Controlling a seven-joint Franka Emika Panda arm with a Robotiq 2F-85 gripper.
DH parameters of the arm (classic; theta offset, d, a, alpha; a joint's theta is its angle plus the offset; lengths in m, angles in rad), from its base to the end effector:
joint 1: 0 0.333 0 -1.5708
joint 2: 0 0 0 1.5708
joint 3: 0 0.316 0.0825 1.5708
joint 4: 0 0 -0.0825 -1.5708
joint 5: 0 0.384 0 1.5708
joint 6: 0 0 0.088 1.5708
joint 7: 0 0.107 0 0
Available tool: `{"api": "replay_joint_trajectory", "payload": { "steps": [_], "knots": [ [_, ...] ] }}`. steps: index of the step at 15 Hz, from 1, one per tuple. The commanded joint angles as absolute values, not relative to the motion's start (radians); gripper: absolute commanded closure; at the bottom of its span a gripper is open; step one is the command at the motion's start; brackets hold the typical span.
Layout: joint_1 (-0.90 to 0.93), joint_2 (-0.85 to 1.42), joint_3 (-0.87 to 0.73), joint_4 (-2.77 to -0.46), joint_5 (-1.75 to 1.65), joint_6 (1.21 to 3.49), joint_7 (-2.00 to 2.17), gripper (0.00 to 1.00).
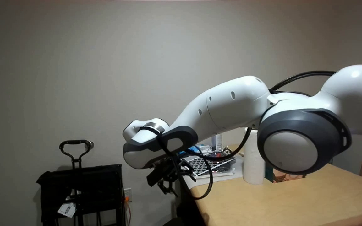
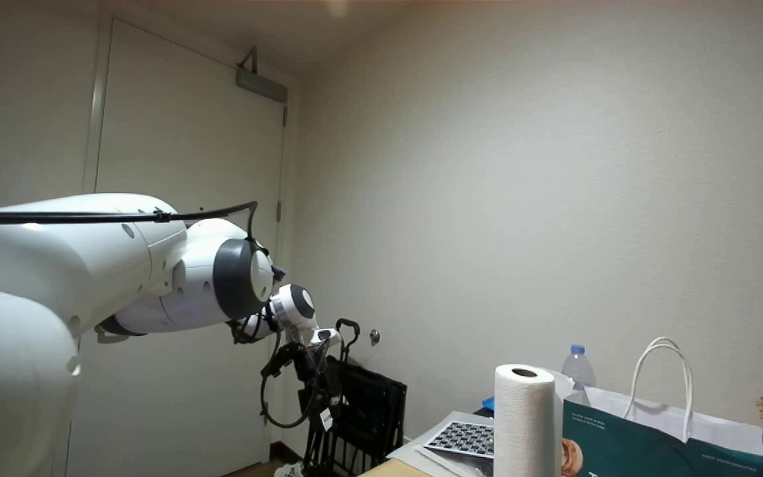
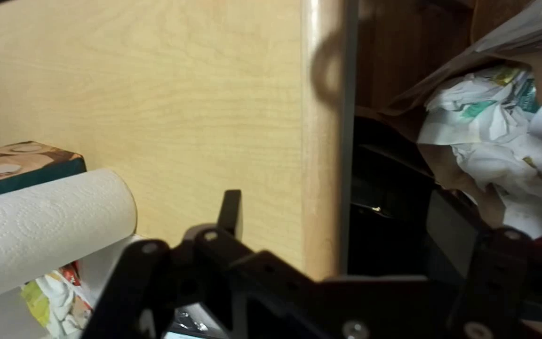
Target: Remove the green object from the table
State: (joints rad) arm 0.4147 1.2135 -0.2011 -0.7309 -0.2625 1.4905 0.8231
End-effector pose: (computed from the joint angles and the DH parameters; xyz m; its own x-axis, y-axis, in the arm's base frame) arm 0.7231 0.1968 0.1851 0.8884 -0.4586 0.0225 -0.3817 -0.7103 0.5914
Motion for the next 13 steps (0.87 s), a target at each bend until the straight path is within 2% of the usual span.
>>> {"api": "replay_joint_trajectory", "payload": {
  "steps": [1, 13],
  "knots": [
    [0.401, 1.186, -0.182, -0.761, -0.255, 1.559, 0.783, 0.0],
    [0.41, 1.2, -0.199, -0.727, -0.262, 1.562, 0.814, 0.0]
  ]
}}
